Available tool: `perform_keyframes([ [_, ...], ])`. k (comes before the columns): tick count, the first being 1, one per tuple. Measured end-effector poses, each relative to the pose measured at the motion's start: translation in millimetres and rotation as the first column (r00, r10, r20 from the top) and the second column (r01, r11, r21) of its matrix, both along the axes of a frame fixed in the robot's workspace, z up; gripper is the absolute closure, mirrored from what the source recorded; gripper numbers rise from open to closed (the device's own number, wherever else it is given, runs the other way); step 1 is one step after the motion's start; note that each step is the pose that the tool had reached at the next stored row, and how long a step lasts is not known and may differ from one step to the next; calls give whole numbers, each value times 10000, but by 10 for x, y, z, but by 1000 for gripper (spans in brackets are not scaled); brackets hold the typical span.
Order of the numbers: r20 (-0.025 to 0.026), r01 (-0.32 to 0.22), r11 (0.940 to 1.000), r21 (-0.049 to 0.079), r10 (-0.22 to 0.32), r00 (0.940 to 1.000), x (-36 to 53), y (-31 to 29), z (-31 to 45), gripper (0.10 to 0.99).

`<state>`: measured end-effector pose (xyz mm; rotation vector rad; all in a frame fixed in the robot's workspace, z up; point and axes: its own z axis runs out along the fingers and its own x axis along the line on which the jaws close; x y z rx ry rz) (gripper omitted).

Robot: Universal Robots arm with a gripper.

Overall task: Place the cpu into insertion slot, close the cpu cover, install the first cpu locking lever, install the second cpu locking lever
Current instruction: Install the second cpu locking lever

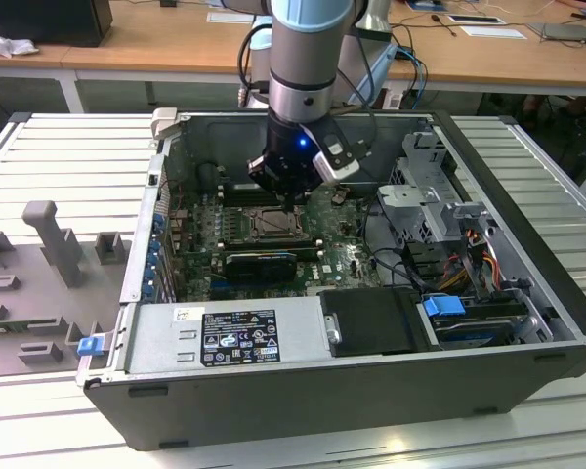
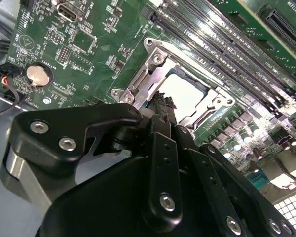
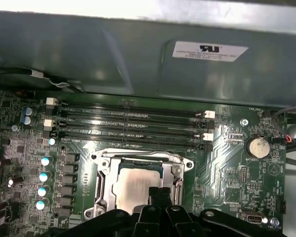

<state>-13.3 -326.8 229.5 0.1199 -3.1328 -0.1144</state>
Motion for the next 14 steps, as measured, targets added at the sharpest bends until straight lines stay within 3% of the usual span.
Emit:
perform_keyframes([
  [14,0,0,10000,1,0,10000,0,-104,0,980],
])
